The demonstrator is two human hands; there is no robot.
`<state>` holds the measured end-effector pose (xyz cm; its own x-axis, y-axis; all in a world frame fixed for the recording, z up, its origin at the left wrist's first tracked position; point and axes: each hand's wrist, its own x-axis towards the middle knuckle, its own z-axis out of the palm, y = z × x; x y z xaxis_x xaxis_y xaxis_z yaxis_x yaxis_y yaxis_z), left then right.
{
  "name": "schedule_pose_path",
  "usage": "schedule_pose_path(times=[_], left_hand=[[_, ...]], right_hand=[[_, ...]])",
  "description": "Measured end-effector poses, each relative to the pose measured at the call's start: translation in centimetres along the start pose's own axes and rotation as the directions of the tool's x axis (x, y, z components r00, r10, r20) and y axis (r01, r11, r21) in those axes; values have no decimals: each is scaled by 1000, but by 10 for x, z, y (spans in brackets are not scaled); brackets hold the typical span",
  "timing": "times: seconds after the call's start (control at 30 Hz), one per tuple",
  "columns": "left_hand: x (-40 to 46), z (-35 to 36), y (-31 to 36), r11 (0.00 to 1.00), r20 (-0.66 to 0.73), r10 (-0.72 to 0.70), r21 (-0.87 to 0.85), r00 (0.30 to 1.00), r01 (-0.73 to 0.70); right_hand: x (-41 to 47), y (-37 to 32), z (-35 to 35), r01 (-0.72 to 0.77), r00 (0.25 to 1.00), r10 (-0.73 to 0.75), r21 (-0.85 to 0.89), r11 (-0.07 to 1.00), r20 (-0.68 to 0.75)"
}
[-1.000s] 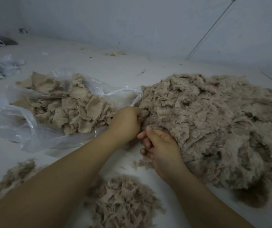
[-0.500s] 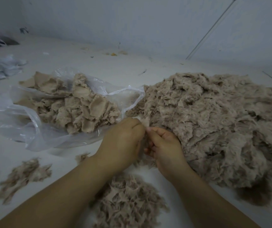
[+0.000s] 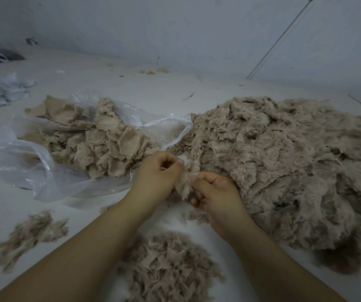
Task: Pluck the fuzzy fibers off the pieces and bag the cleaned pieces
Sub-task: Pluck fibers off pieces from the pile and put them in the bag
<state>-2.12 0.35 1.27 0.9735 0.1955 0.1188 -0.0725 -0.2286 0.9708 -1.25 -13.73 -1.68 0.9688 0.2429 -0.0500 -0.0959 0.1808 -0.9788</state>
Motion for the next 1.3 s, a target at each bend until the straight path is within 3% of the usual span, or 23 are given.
schedule_pose_path(times=[0.1,0.2,0.3,0.4,0.6,0.97,1.03,1.17,1.3], left_hand=[[3,3,1,992,147,-87,-81,985,99],[3,4,0,992,105,-49,-110,993,60],[4,0,-2,996,37,62,54,997,-64],[0,-7,-1,943,173,154,269,973,-197],[-5,-11,2,935,392,113,269,913,-231],[1,-43,4,978,597,-125,210,792,-4],[2,-44,1,975,581,-139,220,802,10],[4,-33,-5,996,340,-58,81,939,32],[0,-19,-4,999,219,47,-2,975,-48]], right_hand=[[1,1,0,12,1000,-12,-10,1000,22],[1,2,-1,4,1000,-4,-12,1000,9],[3,4,-1,-5,999,6,20,1000,-44],[5,5,-2,2,998,0,31,1000,-65],[2,3,-2,-21,997,22,12,1000,-76],[1,-4,2,-49,974,95,221,974,-205],[2,-3,1,-54,972,103,228,972,-210],[2,-1,1,-47,982,72,144,988,-172],[-2,-4,0,17,1000,-18,41,999,3]])
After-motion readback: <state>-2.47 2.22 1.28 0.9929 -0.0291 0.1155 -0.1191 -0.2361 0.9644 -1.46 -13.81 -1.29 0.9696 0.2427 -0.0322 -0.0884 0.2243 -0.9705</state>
